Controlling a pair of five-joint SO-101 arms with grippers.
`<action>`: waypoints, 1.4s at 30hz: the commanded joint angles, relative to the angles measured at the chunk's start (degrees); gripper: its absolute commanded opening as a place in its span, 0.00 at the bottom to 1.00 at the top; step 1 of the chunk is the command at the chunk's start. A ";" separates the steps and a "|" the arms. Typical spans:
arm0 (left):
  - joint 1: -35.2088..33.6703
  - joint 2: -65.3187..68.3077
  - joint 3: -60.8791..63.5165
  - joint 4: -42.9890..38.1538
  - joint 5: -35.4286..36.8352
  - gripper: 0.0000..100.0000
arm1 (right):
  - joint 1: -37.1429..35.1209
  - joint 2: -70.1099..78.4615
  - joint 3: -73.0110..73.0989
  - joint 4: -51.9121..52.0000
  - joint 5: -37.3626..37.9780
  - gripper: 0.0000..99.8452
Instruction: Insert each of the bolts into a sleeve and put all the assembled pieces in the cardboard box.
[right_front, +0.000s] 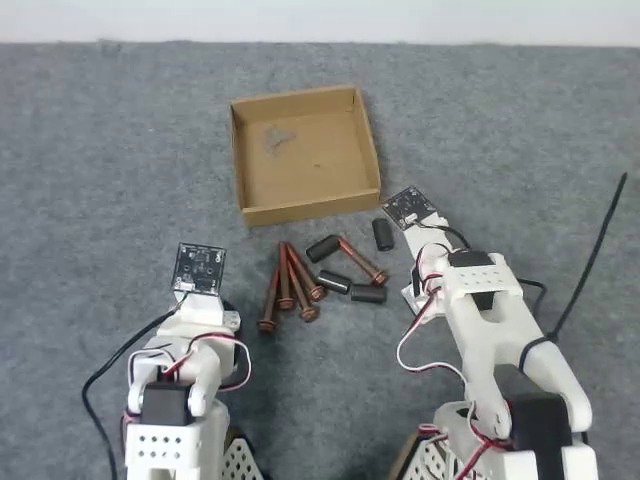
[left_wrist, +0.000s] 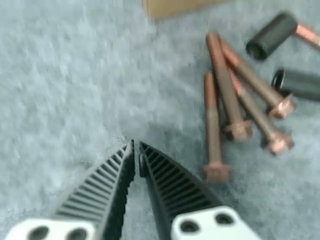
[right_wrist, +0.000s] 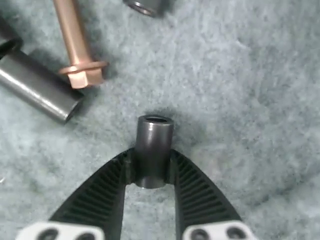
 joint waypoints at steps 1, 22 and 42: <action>-0.44 -1.14 -1.01 -6.68 -0.35 0.02 | 0.84 -0.22 -2.46 0.13 0.53 0.01; 6.15 -0.79 -13.14 -8.09 0.00 0.02 | 1.36 -0.13 -2.46 0.13 0.53 0.01; 6.68 36.22 -33.45 -13.54 0.26 0.02 | 1.36 -0.13 -2.46 0.13 0.53 0.01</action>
